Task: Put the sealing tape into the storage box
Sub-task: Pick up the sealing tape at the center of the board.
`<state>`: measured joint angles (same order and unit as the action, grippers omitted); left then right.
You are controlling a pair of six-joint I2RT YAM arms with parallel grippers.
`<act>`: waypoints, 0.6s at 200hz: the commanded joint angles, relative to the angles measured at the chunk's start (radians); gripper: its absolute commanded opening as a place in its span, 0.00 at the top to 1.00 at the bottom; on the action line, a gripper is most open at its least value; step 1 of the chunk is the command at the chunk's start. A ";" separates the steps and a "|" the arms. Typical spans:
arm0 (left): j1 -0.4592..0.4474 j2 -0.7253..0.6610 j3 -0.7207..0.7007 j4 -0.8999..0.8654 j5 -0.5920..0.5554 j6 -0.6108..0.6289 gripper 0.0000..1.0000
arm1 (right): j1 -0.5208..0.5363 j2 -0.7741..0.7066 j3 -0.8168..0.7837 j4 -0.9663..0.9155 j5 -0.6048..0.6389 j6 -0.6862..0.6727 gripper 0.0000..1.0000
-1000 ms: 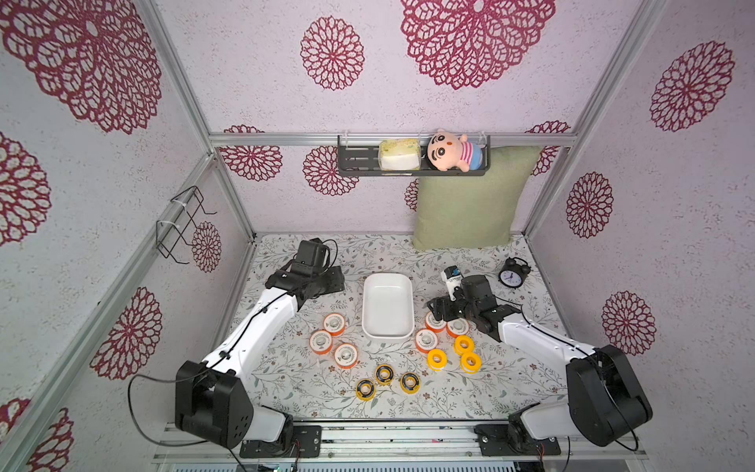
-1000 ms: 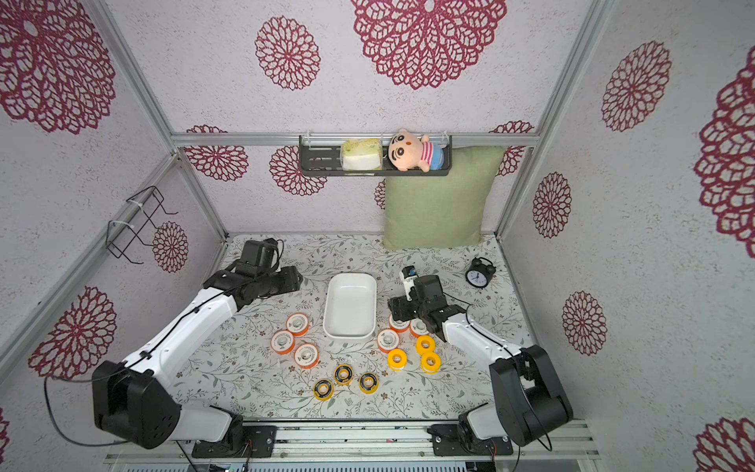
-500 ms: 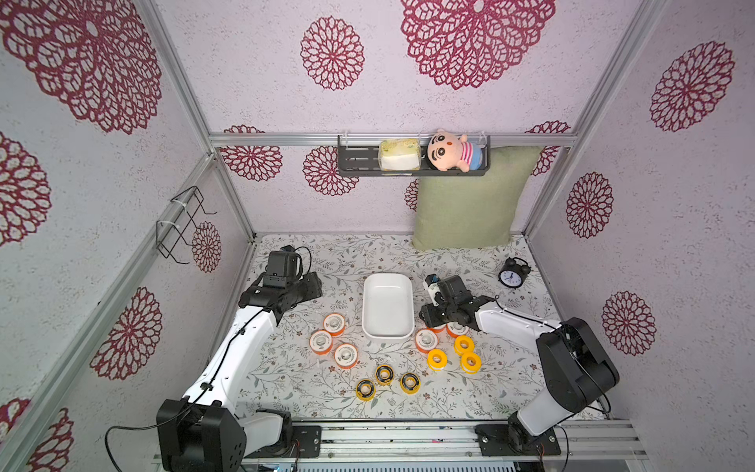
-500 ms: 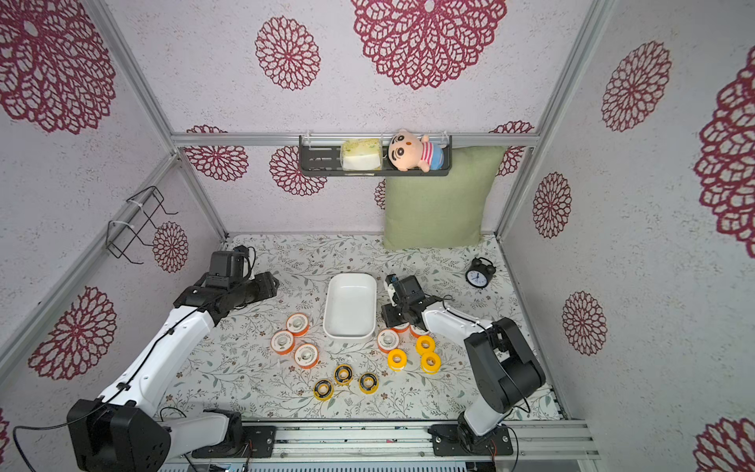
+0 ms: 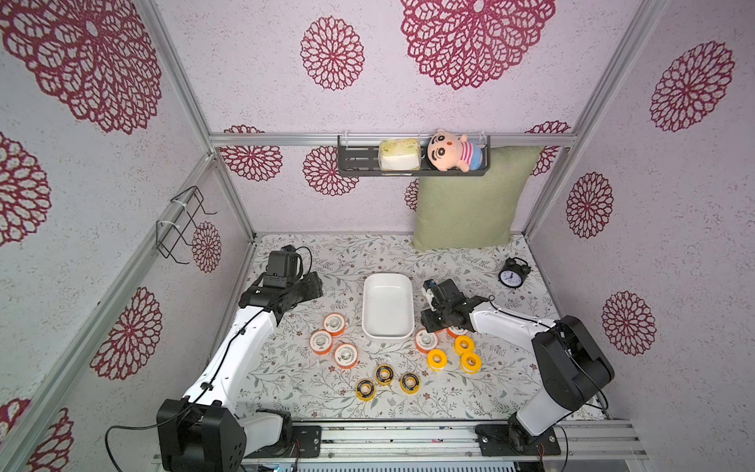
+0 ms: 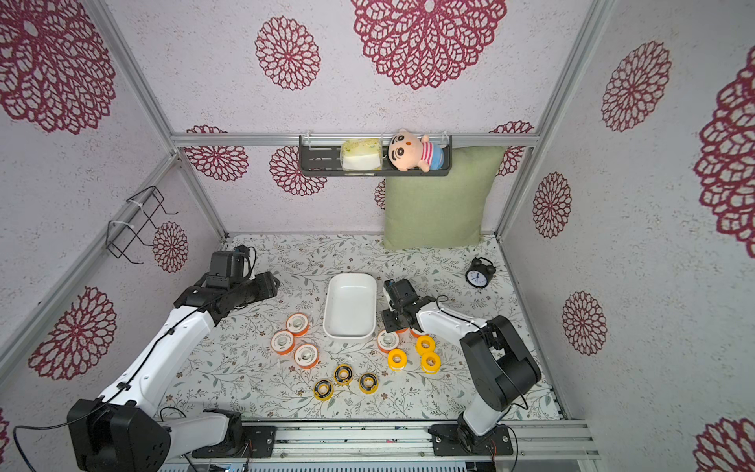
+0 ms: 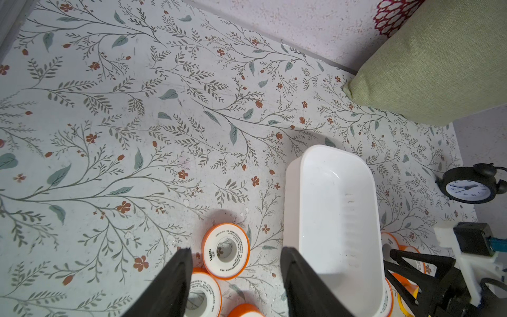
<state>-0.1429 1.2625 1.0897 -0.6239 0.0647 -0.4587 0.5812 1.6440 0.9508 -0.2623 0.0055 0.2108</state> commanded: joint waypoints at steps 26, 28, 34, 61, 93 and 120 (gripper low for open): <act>0.006 0.002 -0.014 0.029 0.013 0.014 0.41 | 0.011 0.022 0.048 -0.017 0.042 0.029 0.52; 0.005 0.002 -0.014 0.030 0.013 0.014 0.41 | 0.011 0.023 0.049 -0.017 0.043 0.029 0.53; 0.005 0.002 -0.014 0.030 0.011 0.013 0.41 | 0.012 0.028 0.053 -0.018 0.046 0.030 0.53; 0.006 0.005 -0.012 0.029 0.008 0.014 0.41 | 0.014 0.054 0.071 -0.029 0.050 0.036 0.56; 0.005 0.002 -0.013 0.030 0.002 0.017 0.41 | 0.018 0.075 0.083 -0.045 0.052 0.038 0.59; 0.005 0.004 -0.014 0.030 0.002 0.018 0.41 | 0.022 0.063 0.080 -0.049 0.071 0.040 0.59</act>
<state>-0.1429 1.2629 1.0813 -0.6186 0.0692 -0.4561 0.5945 1.7172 1.0172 -0.2760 0.0460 0.2310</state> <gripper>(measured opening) 0.591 0.414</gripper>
